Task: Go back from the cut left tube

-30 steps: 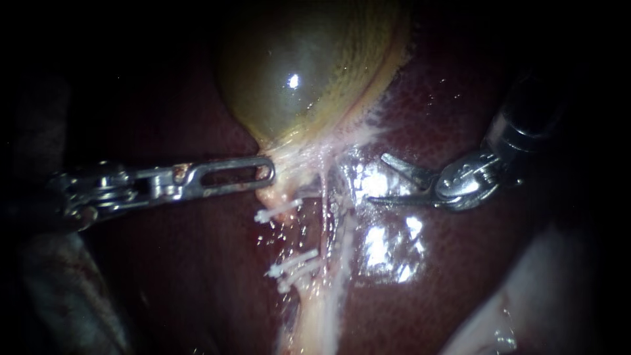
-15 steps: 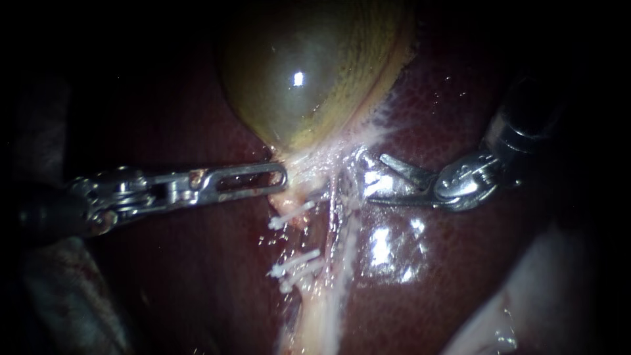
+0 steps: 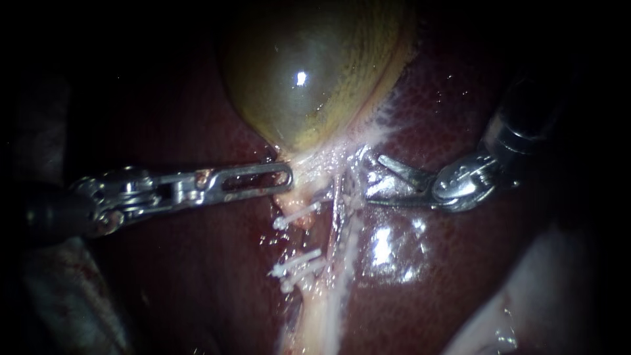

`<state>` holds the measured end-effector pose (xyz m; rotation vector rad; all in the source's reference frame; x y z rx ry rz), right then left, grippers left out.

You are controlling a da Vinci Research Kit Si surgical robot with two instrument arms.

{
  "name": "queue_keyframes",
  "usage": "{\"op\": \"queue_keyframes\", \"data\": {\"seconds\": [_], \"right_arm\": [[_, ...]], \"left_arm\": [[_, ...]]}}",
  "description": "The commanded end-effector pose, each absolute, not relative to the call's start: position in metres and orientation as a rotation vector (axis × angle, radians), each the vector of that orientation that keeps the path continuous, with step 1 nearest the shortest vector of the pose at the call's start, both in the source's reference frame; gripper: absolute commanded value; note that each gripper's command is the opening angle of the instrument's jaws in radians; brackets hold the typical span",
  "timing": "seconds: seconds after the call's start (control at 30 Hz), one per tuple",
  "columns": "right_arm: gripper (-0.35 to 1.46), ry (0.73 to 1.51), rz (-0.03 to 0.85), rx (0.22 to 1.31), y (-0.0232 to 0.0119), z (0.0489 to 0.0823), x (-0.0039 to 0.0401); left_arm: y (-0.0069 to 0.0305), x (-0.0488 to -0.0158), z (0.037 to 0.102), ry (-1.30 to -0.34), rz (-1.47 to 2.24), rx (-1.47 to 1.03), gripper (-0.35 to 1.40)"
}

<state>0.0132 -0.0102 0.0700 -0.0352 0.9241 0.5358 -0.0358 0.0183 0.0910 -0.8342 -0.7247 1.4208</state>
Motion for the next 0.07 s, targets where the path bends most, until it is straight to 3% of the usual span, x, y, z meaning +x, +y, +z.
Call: {"op": "queue_keyframes", "data": {"seconds": [0.03, 0.07], "right_arm": [[1.43, 0.924, 0.536, -0.035, -0.0102, 0.0700, 0.0132], [1.43, 0.926, 0.535, -0.033, -0.0102, 0.0701, 0.0133]], "left_arm": [[0.0182, -0.0358, 0.0910, -0.725, 1.422, -0.835, -0.35], [0.0182, -0.0358, 0.0910, -0.725, 1.422, -0.835, -0.35]]}}
